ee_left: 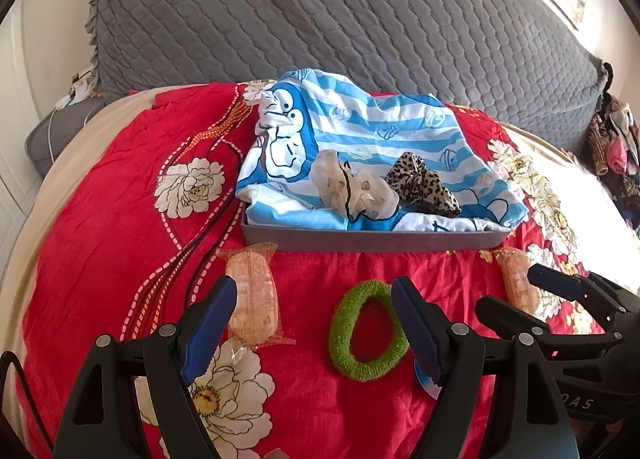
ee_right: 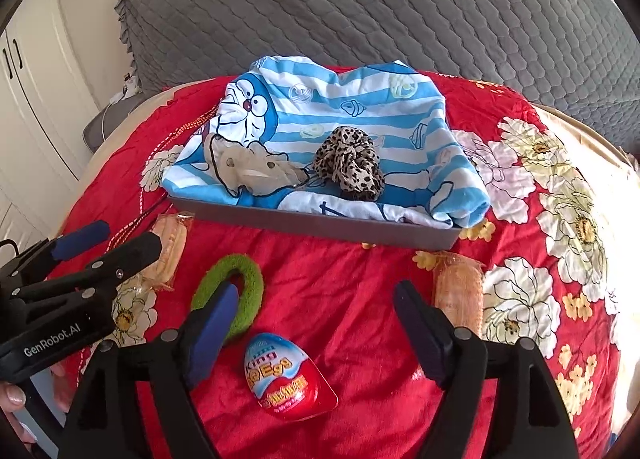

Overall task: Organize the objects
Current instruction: 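Withdraw both open grippers back from the tray, then move left gripper to wrapped snack bar while right gripper approaches King QQ Egg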

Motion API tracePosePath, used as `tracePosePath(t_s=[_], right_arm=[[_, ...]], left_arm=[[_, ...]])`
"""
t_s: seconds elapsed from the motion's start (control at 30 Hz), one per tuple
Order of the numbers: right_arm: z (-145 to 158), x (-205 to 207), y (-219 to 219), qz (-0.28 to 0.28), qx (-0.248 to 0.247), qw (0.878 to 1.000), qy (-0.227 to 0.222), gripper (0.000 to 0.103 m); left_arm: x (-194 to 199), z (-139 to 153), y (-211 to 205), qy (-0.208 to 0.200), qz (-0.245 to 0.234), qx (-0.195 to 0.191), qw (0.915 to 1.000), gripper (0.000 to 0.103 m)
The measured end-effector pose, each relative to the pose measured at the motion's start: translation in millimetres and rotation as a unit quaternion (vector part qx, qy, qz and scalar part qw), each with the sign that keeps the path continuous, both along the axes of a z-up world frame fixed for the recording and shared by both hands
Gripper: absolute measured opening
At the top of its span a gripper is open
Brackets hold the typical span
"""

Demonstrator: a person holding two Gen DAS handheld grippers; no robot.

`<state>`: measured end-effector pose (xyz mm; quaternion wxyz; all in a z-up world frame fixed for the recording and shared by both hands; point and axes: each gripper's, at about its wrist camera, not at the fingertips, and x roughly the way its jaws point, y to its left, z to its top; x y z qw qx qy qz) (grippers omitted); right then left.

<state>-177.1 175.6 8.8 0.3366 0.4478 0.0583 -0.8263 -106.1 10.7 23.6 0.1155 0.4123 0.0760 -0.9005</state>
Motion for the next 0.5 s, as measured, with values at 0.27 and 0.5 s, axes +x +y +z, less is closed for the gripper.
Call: tracePosePath(t_s=[0.27, 0.5], right_arm=[[4, 11, 6, 0.009, 0.003, 1.000, 0.003, 0.080], [2, 23, 9, 0.019, 0.011, 1.000, 0.003, 0.080]], left_arm=[[10, 1, 2, -0.001, 0.001, 0.000, 1.0000, 0.081], [20, -1, 4, -0.004, -0.002, -0.003, 1.0000, 0.081]])
